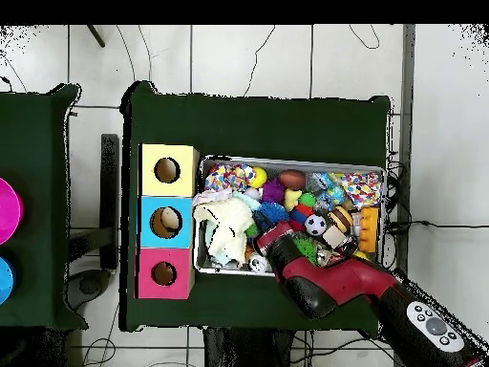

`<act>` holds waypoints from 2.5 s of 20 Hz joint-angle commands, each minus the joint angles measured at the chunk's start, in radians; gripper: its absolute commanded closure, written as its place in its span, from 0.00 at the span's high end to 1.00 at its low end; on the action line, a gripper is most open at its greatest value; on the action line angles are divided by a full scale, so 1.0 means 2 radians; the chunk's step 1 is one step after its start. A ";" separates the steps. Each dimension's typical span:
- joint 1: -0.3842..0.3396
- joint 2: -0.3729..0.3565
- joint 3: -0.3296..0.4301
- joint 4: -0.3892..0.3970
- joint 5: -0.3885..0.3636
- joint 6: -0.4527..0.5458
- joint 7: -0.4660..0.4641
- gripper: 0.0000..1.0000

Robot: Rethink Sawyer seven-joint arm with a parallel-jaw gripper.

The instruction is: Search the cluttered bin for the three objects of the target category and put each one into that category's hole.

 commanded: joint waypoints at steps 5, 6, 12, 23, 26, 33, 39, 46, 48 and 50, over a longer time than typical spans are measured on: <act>-0.027 0.053 0.093 0.033 -0.022 -0.027 0.127 0.00; -0.028 0.051 0.098 0.037 -0.017 -0.026 0.124 0.00; -0.034 0.039 0.120 0.049 0.008 -0.016 0.113 0.00; 0.319 -0.025 -0.321 -0.118 0.087 -0.013 0.063 0.00; 0.344 -0.018 -0.347 -0.125 0.110 -0.015 0.053 0.00; 0.357 -0.015 -0.360 -0.129 0.128 -0.002 0.046 0.00; 0.358 -0.013 -0.362 -0.130 0.127 -0.003 0.048 1.00; 0.302 -0.040 -0.292 -0.109 0.121 0.076 0.039 1.00; 0.257 -0.058 -0.235 -0.089 0.129 0.133 0.020 1.00; 0.220 -0.067 -0.187 -0.071 0.148 0.160 0.018 1.00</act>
